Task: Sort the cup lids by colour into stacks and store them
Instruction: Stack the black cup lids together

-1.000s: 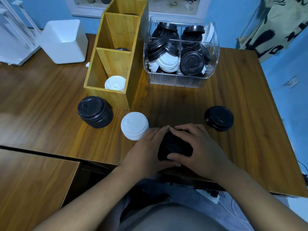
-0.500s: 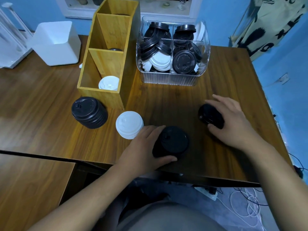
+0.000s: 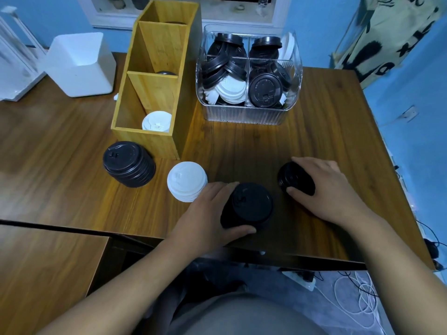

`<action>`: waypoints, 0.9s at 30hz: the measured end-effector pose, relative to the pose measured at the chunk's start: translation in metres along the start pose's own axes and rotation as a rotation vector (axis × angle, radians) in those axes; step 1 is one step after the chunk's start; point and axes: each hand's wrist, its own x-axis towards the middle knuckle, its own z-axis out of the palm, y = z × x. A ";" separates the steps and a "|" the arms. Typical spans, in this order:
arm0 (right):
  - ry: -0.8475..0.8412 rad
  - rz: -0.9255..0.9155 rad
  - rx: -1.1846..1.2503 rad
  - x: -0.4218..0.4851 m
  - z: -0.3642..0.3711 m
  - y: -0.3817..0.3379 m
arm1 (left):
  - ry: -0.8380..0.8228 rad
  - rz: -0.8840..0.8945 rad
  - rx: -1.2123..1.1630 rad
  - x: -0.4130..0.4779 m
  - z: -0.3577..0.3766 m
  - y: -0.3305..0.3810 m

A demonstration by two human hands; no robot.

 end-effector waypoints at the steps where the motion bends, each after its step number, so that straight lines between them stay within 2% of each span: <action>1: 0.013 0.003 0.067 -0.002 -0.001 -0.001 | 0.000 -0.002 0.000 0.000 0.000 0.000; 4: 0.143 0.024 0.295 -0.013 -0.005 -0.018 | 0.000 -0.006 -0.001 0.000 0.000 0.000; 6: 0.165 -0.035 0.355 -0.022 -0.004 -0.038 | 0.004 -0.009 -0.004 0.000 0.000 0.001; 11: 0.077 -0.218 0.281 -0.037 0.020 -0.074 | -0.003 -0.010 -0.006 0.002 -0.001 0.001; 17: 0.136 -0.228 0.201 -0.033 0.033 -0.083 | -0.009 -0.027 -0.012 0.002 0.000 -0.002; 21: 0.104 -0.214 0.284 -0.031 0.035 -0.086 | -0.021 -0.093 -0.070 0.000 -0.001 -0.002; 27: 0.046 -0.223 0.253 -0.025 0.035 -0.087 | -0.011 -0.029 -0.039 0.002 0.002 -0.007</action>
